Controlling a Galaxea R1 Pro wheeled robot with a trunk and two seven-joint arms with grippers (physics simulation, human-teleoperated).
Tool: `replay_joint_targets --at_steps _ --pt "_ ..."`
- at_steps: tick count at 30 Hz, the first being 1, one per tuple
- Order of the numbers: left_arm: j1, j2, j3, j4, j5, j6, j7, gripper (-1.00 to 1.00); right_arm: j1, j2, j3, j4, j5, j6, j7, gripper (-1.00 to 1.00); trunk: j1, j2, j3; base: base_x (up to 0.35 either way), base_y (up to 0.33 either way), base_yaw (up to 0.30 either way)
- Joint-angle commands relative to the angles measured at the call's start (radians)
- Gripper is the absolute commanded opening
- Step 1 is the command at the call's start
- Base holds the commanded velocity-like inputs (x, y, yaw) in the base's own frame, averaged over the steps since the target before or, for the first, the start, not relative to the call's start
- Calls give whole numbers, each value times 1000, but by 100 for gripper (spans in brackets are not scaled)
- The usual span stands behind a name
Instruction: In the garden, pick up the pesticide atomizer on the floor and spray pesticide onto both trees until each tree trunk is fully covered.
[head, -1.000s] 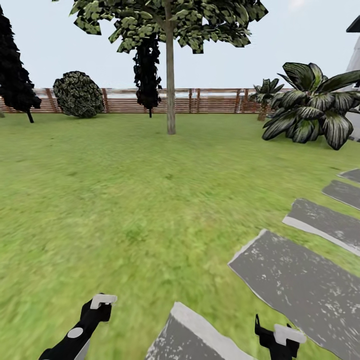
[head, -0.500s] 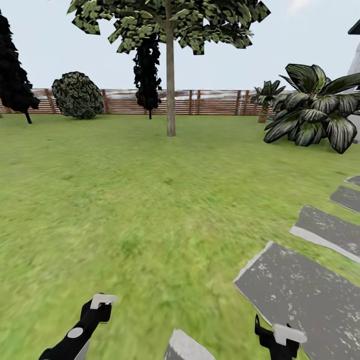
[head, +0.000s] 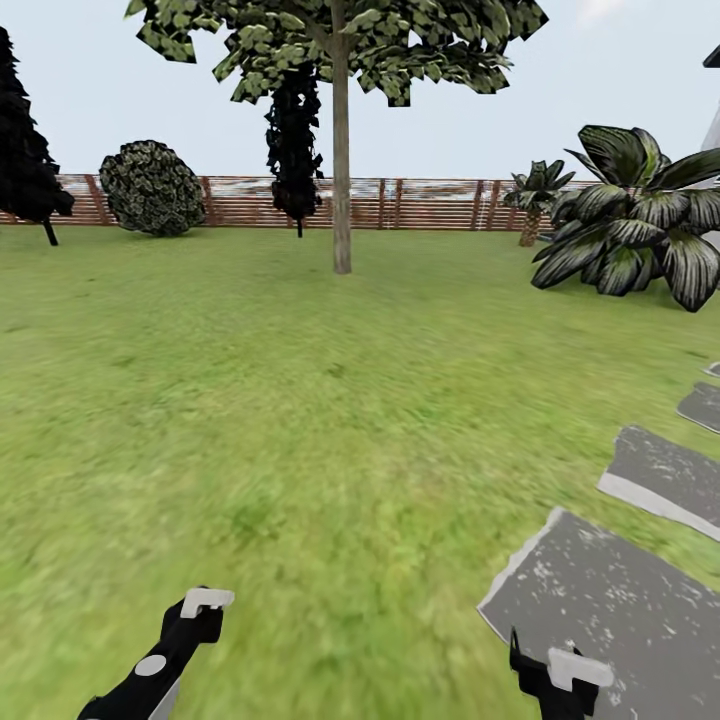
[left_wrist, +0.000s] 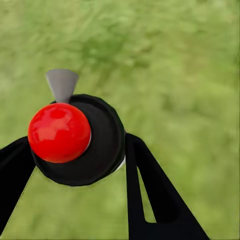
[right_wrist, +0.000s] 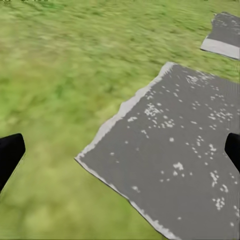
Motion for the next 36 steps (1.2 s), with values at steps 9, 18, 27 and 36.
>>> replay_joint_targets --at_steps 9,18,27,36 --pt "0 0 0 0 1 0 0 -100 0 0 0 0 0 0 0 100 0 0 0 340 0 0" --pt "0 0 0 0 0 0 0 -100 0 0 0 0 0 -1 -1 100 0 0 0 340 0 0" --pt "0 0 0 0 0 0 0 -100 0 0 0 1 0 -1 -2 100 0 0 0 340 0 0" --pt "0 0 0 0 0 0 0 -100 0 0 0 0 0 -1 -2 100 0 0 0 340 0 0"
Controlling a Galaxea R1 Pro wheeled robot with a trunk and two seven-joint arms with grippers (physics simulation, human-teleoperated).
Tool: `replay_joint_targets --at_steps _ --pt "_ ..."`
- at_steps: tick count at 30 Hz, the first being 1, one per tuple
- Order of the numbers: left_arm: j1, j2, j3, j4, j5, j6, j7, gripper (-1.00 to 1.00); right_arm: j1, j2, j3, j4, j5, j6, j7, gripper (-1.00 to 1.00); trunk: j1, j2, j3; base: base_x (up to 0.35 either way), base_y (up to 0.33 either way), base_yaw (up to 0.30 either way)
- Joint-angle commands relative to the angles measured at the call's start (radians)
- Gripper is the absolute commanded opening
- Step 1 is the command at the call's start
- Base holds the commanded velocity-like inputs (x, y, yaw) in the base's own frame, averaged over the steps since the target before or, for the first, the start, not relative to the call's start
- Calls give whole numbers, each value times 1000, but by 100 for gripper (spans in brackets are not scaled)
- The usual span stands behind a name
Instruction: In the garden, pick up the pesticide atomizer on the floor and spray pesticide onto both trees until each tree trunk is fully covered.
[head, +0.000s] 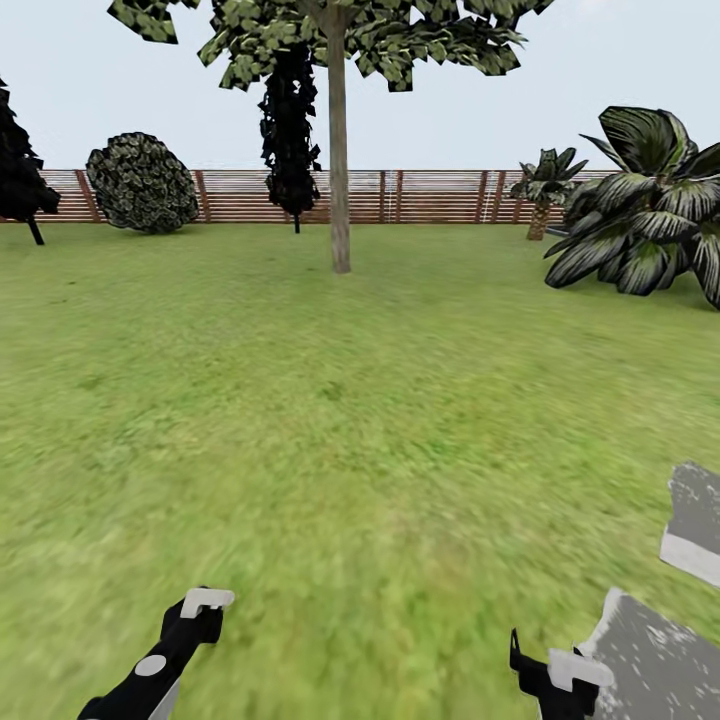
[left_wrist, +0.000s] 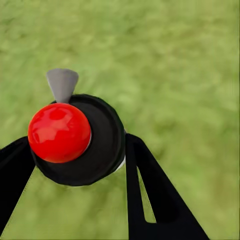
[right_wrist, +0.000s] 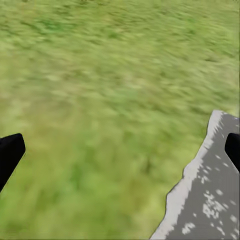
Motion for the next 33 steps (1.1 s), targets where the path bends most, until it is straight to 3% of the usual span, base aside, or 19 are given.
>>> replay_joint_targets --at_steps 1,33 --pt "0 0 0 0 0 0 0 -100 0 0 0 0 0 0 0 100 0 0 0 340 0 0" --pt "0 0 0 0 0 0 0 -100 0 0 0 0 0 0 0 100 0 0 0 340 0 0"
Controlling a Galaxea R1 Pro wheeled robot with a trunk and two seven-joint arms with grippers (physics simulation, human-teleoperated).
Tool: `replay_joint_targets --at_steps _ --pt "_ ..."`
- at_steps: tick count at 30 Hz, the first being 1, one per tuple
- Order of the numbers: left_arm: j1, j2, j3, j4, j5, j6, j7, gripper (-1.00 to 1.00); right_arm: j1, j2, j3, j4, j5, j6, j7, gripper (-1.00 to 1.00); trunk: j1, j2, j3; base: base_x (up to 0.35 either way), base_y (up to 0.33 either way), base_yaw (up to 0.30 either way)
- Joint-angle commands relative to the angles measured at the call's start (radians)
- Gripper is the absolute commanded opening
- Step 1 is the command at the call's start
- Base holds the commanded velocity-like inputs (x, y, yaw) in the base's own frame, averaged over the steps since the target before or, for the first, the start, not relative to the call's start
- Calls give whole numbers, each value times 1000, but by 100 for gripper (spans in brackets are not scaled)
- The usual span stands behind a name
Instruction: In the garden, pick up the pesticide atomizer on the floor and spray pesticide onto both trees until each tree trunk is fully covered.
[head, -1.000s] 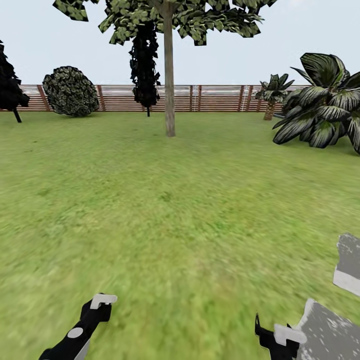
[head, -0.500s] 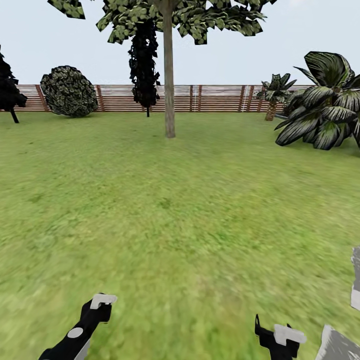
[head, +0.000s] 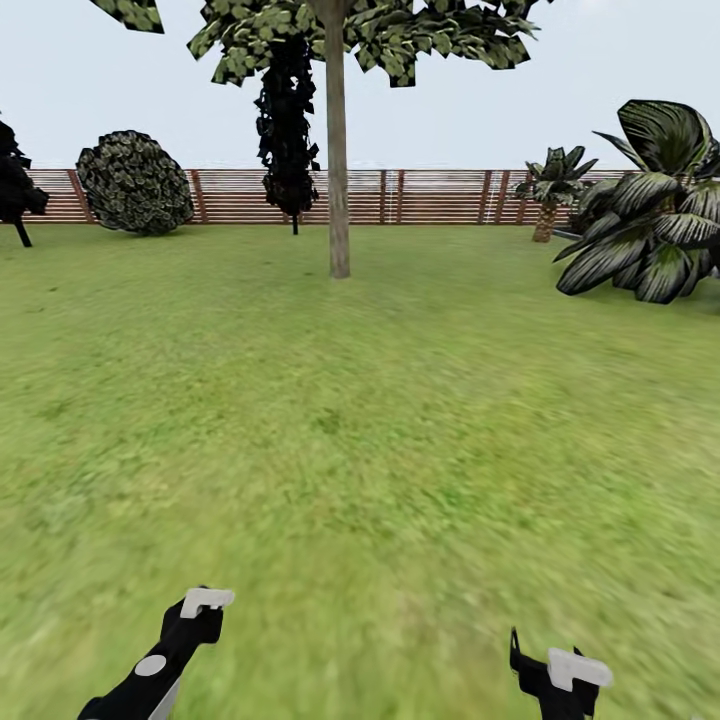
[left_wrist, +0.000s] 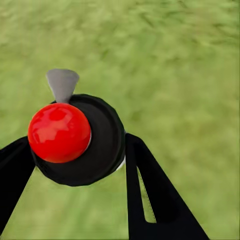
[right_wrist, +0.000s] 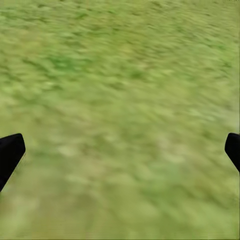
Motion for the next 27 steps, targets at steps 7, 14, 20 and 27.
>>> replay_joint_targets --at_steps 7,14,20,27 --pt "0 0 0 0 1 0 0 -100 0 0 0 0 0 0 0 100 0 0 0 340 0 0" --pt "0 0 0 0 0 0 0 -100 0 0 0 1 0 1 0 100 0 0 0 340 0 0" --pt "0 0 0 0 0 0 0 -100 0 0 0 0 0 2 1 100 0 0 0 340 0 0" --pt "0 0 0 0 0 0 0 -100 0 0 0 0 0 1 1 100 0 0 0 340 0 1"
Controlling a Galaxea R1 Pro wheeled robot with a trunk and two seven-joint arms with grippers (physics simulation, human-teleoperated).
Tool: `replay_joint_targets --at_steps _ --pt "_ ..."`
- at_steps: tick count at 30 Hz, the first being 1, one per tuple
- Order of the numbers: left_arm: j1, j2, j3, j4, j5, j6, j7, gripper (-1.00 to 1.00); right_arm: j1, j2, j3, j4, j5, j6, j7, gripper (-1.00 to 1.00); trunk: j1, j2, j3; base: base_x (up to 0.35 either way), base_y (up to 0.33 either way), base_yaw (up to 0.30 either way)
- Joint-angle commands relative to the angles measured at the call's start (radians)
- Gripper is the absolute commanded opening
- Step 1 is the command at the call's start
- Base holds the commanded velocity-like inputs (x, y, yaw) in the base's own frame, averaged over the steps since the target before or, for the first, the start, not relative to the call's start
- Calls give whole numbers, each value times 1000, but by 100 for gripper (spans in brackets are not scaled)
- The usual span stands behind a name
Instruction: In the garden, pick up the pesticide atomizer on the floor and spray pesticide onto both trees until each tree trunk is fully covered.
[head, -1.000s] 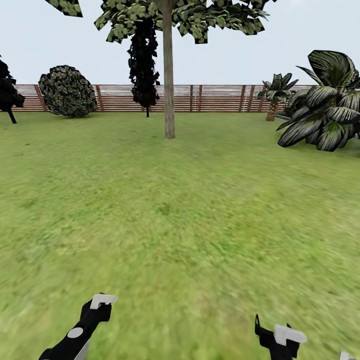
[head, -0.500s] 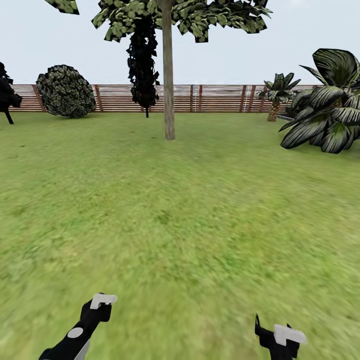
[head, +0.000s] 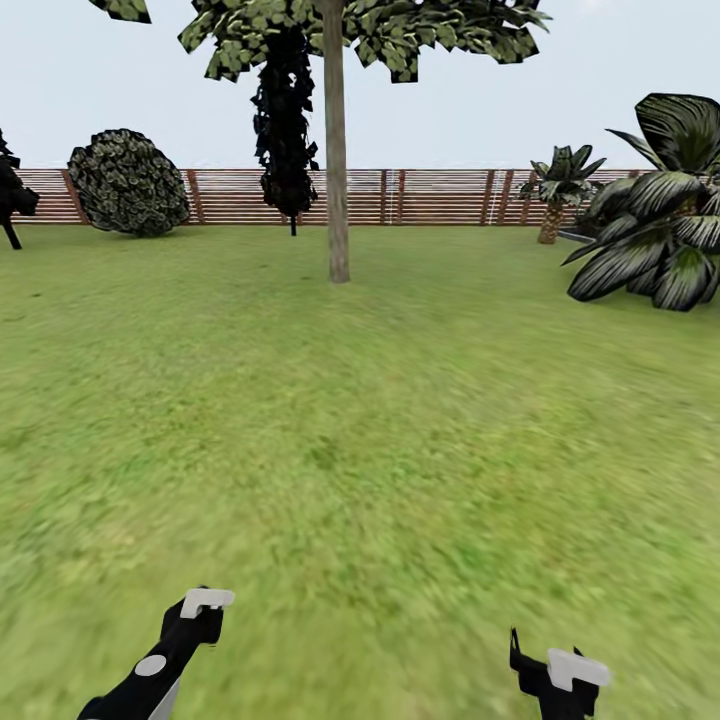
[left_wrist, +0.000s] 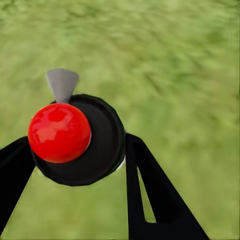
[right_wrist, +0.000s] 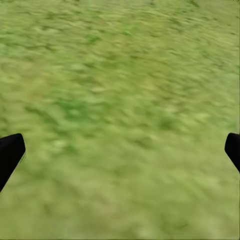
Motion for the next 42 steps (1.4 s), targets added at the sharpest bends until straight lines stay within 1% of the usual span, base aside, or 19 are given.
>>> replay_joint_targets --at_steps 1,42 --pt "0 0 0 0 0 0 0 -100 0 0 0 0 0 0 0 100 0 0 0 340 0 32" --pt "0 0 0 0 0 0 0 -100 0 0 0 0 0 0 0 100 0 0 0 340 0 5"
